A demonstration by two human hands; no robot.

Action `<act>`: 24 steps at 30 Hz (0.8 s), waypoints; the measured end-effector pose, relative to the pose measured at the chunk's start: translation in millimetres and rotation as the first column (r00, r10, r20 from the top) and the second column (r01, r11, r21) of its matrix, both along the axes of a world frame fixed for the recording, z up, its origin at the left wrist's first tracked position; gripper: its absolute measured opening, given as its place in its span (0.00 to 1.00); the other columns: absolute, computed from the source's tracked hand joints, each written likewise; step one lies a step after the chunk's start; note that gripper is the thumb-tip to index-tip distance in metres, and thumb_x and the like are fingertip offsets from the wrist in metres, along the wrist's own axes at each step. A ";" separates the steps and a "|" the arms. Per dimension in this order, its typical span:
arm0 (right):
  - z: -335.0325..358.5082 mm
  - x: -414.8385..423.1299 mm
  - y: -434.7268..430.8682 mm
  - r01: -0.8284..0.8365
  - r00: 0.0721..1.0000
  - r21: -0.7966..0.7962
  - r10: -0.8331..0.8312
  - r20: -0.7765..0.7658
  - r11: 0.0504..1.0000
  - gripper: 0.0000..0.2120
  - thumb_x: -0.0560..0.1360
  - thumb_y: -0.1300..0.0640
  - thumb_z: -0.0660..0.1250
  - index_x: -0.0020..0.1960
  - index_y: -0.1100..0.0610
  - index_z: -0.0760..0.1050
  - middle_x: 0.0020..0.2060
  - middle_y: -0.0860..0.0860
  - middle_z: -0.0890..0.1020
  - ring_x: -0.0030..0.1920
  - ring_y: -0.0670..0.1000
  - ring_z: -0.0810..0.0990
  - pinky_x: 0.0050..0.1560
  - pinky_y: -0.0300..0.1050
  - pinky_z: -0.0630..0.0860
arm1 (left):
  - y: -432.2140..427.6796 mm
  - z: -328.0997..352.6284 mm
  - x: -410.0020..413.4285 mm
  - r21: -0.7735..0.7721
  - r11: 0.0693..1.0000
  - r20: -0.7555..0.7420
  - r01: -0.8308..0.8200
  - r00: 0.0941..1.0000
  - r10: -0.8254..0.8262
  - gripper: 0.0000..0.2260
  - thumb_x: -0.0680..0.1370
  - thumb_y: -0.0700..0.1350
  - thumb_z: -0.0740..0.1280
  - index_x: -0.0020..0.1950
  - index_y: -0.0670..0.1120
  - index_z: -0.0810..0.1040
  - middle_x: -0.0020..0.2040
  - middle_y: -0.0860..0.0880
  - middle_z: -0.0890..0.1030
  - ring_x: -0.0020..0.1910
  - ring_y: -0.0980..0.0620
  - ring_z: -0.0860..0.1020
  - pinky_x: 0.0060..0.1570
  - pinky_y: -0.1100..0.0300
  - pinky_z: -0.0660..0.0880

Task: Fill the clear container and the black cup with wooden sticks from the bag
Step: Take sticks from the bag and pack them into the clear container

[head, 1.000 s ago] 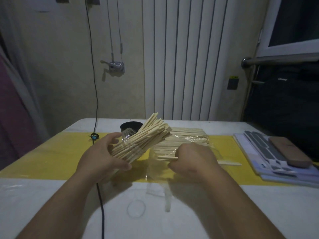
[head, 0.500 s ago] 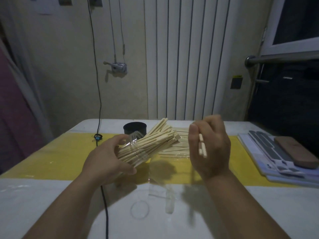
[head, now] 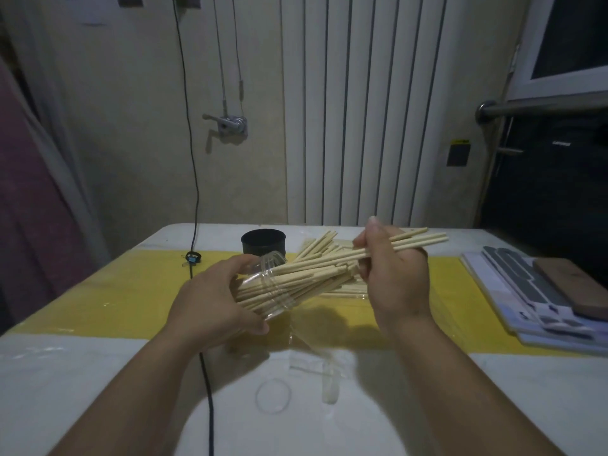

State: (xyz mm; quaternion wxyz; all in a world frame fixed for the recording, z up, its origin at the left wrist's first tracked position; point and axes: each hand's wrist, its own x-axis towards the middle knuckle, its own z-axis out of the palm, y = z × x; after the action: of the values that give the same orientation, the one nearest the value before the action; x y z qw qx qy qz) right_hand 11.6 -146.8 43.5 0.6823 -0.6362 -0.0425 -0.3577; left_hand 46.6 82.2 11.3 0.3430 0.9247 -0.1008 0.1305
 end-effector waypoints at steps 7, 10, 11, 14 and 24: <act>-0.8 4.3 -4.7 -0.046 0.989 -0.113 0.029 -0.147 0.993 0.17 0.80 0.49 0.65 0.35 0.54 0.78 0.32 0.41 0.81 0.35 0.35 0.77 0.38 0.29 0.71 | -2.8 1.8 -1.9 0.071 0.997 0.017 -0.004 1.000 0.003 0.47 0.46 0.57 0.76 0.67 0.65 0.72 0.51 0.69 0.75 0.50 0.60 0.78 0.48 0.58 0.74; -5.1 5.4 -2.2 -0.235 0.945 -0.250 0.160 -0.286 0.939 0.20 0.69 0.38 0.69 0.52 0.51 0.80 0.52 0.46 0.80 0.50 0.45 0.80 0.47 0.37 0.74 | -4.2 2.1 -2.5 0.104 0.995 0.026 -0.001 1.000 -0.002 0.47 0.47 0.57 0.76 0.68 0.65 0.72 0.51 0.68 0.76 0.50 0.60 0.77 0.47 0.58 0.74; -5.5 3.9 0.0 -0.263 0.931 -0.242 0.180 -0.317 0.934 0.27 0.66 0.36 0.69 0.59 0.49 0.76 0.55 0.45 0.78 0.51 0.45 0.80 0.46 0.37 0.74 | -4.5 2.3 -2.6 0.107 0.994 0.026 -0.002 1.000 0.000 0.47 0.47 0.57 0.76 0.68 0.65 0.72 0.51 0.68 0.76 0.49 0.61 0.77 0.47 0.58 0.74; -6.4 3.2 1.2 -0.137 0.975 -0.007 0.134 -0.175 0.991 0.16 0.79 0.43 0.63 0.61 0.50 0.73 0.57 0.45 0.78 0.53 0.44 0.78 0.48 0.38 0.72 | -4.3 2.8 -3.0 0.098 0.995 0.027 -0.013 1.000 0.010 0.47 0.47 0.57 0.76 0.68 0.64 0.72 0.52 0.67 0.77 0.50 0.59 0.78 0.47 0.58 0.74; -9.7 4.6 0.5 -0.215 0.973 -0.323 0.173 -0.154 0.922 0.15 0.84 0.53 0.55 0.63 0.45 0.77 0.63 0.35 0.75 0.64 0.28 0.68 0.62 0.22 0.62 | -2.3 1.5 -1.7 0.046 0.999 0.008 -0.002 1.000 0.002 0.48 0.45 0.58 0.75 0.67 0.65 0.72 0.52 0.68 0.77 0.50 0.60 0.78 0.50 0.56 0.76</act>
State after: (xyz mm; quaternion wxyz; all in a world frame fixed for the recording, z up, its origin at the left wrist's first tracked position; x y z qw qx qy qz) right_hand 16.2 -146.3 33.8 0.5964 -0.7571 -0.1240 -0.2361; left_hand 44.9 79.8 12.8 0.3211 0.9319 -0.1042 0.1323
